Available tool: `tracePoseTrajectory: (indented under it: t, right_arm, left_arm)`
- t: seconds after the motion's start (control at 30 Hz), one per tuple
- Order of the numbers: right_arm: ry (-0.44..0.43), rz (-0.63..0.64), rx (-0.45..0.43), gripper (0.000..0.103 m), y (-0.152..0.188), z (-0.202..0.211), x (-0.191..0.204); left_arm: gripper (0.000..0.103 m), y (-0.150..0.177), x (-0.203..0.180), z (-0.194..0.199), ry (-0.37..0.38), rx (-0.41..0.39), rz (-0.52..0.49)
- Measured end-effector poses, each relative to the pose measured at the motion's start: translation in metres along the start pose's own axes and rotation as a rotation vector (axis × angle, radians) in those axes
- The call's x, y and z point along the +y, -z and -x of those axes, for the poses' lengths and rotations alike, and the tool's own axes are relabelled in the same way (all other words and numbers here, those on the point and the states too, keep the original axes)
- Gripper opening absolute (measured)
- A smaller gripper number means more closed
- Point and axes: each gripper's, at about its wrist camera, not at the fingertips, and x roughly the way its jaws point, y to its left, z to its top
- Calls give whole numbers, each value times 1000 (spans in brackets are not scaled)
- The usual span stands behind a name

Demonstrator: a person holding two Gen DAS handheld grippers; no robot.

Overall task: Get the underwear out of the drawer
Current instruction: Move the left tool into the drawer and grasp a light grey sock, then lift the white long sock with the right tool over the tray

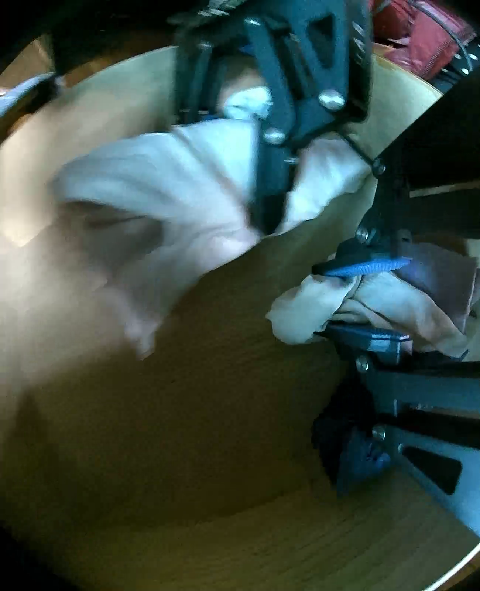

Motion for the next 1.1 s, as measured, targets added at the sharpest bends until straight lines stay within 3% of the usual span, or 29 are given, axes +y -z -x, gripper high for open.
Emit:
tracePoseTrajectory:
  t: [0.1,0.2,0.37,0.67,1.1]
  right_arm:
    - [-2,-4,-1,48,2,0,1]
    - [-4,-9,-6,48,3,0,2]
    - [-3,-3,-29,47,11,7,7]
    - [-15,-16,-93,47,14,47,17]
    - [-29,30,-223,47,6,159,45]
  left_arm:
    - [22,-7,11,17,-40,-117,55]
    - [22,-9,13,18,-86,-159,74]
    - [22,-12,18,8,-56,-139,124]
    - [23,-21,29,7,-27,-117,128]
    - [24,-18,42,18,-3,-111,131]
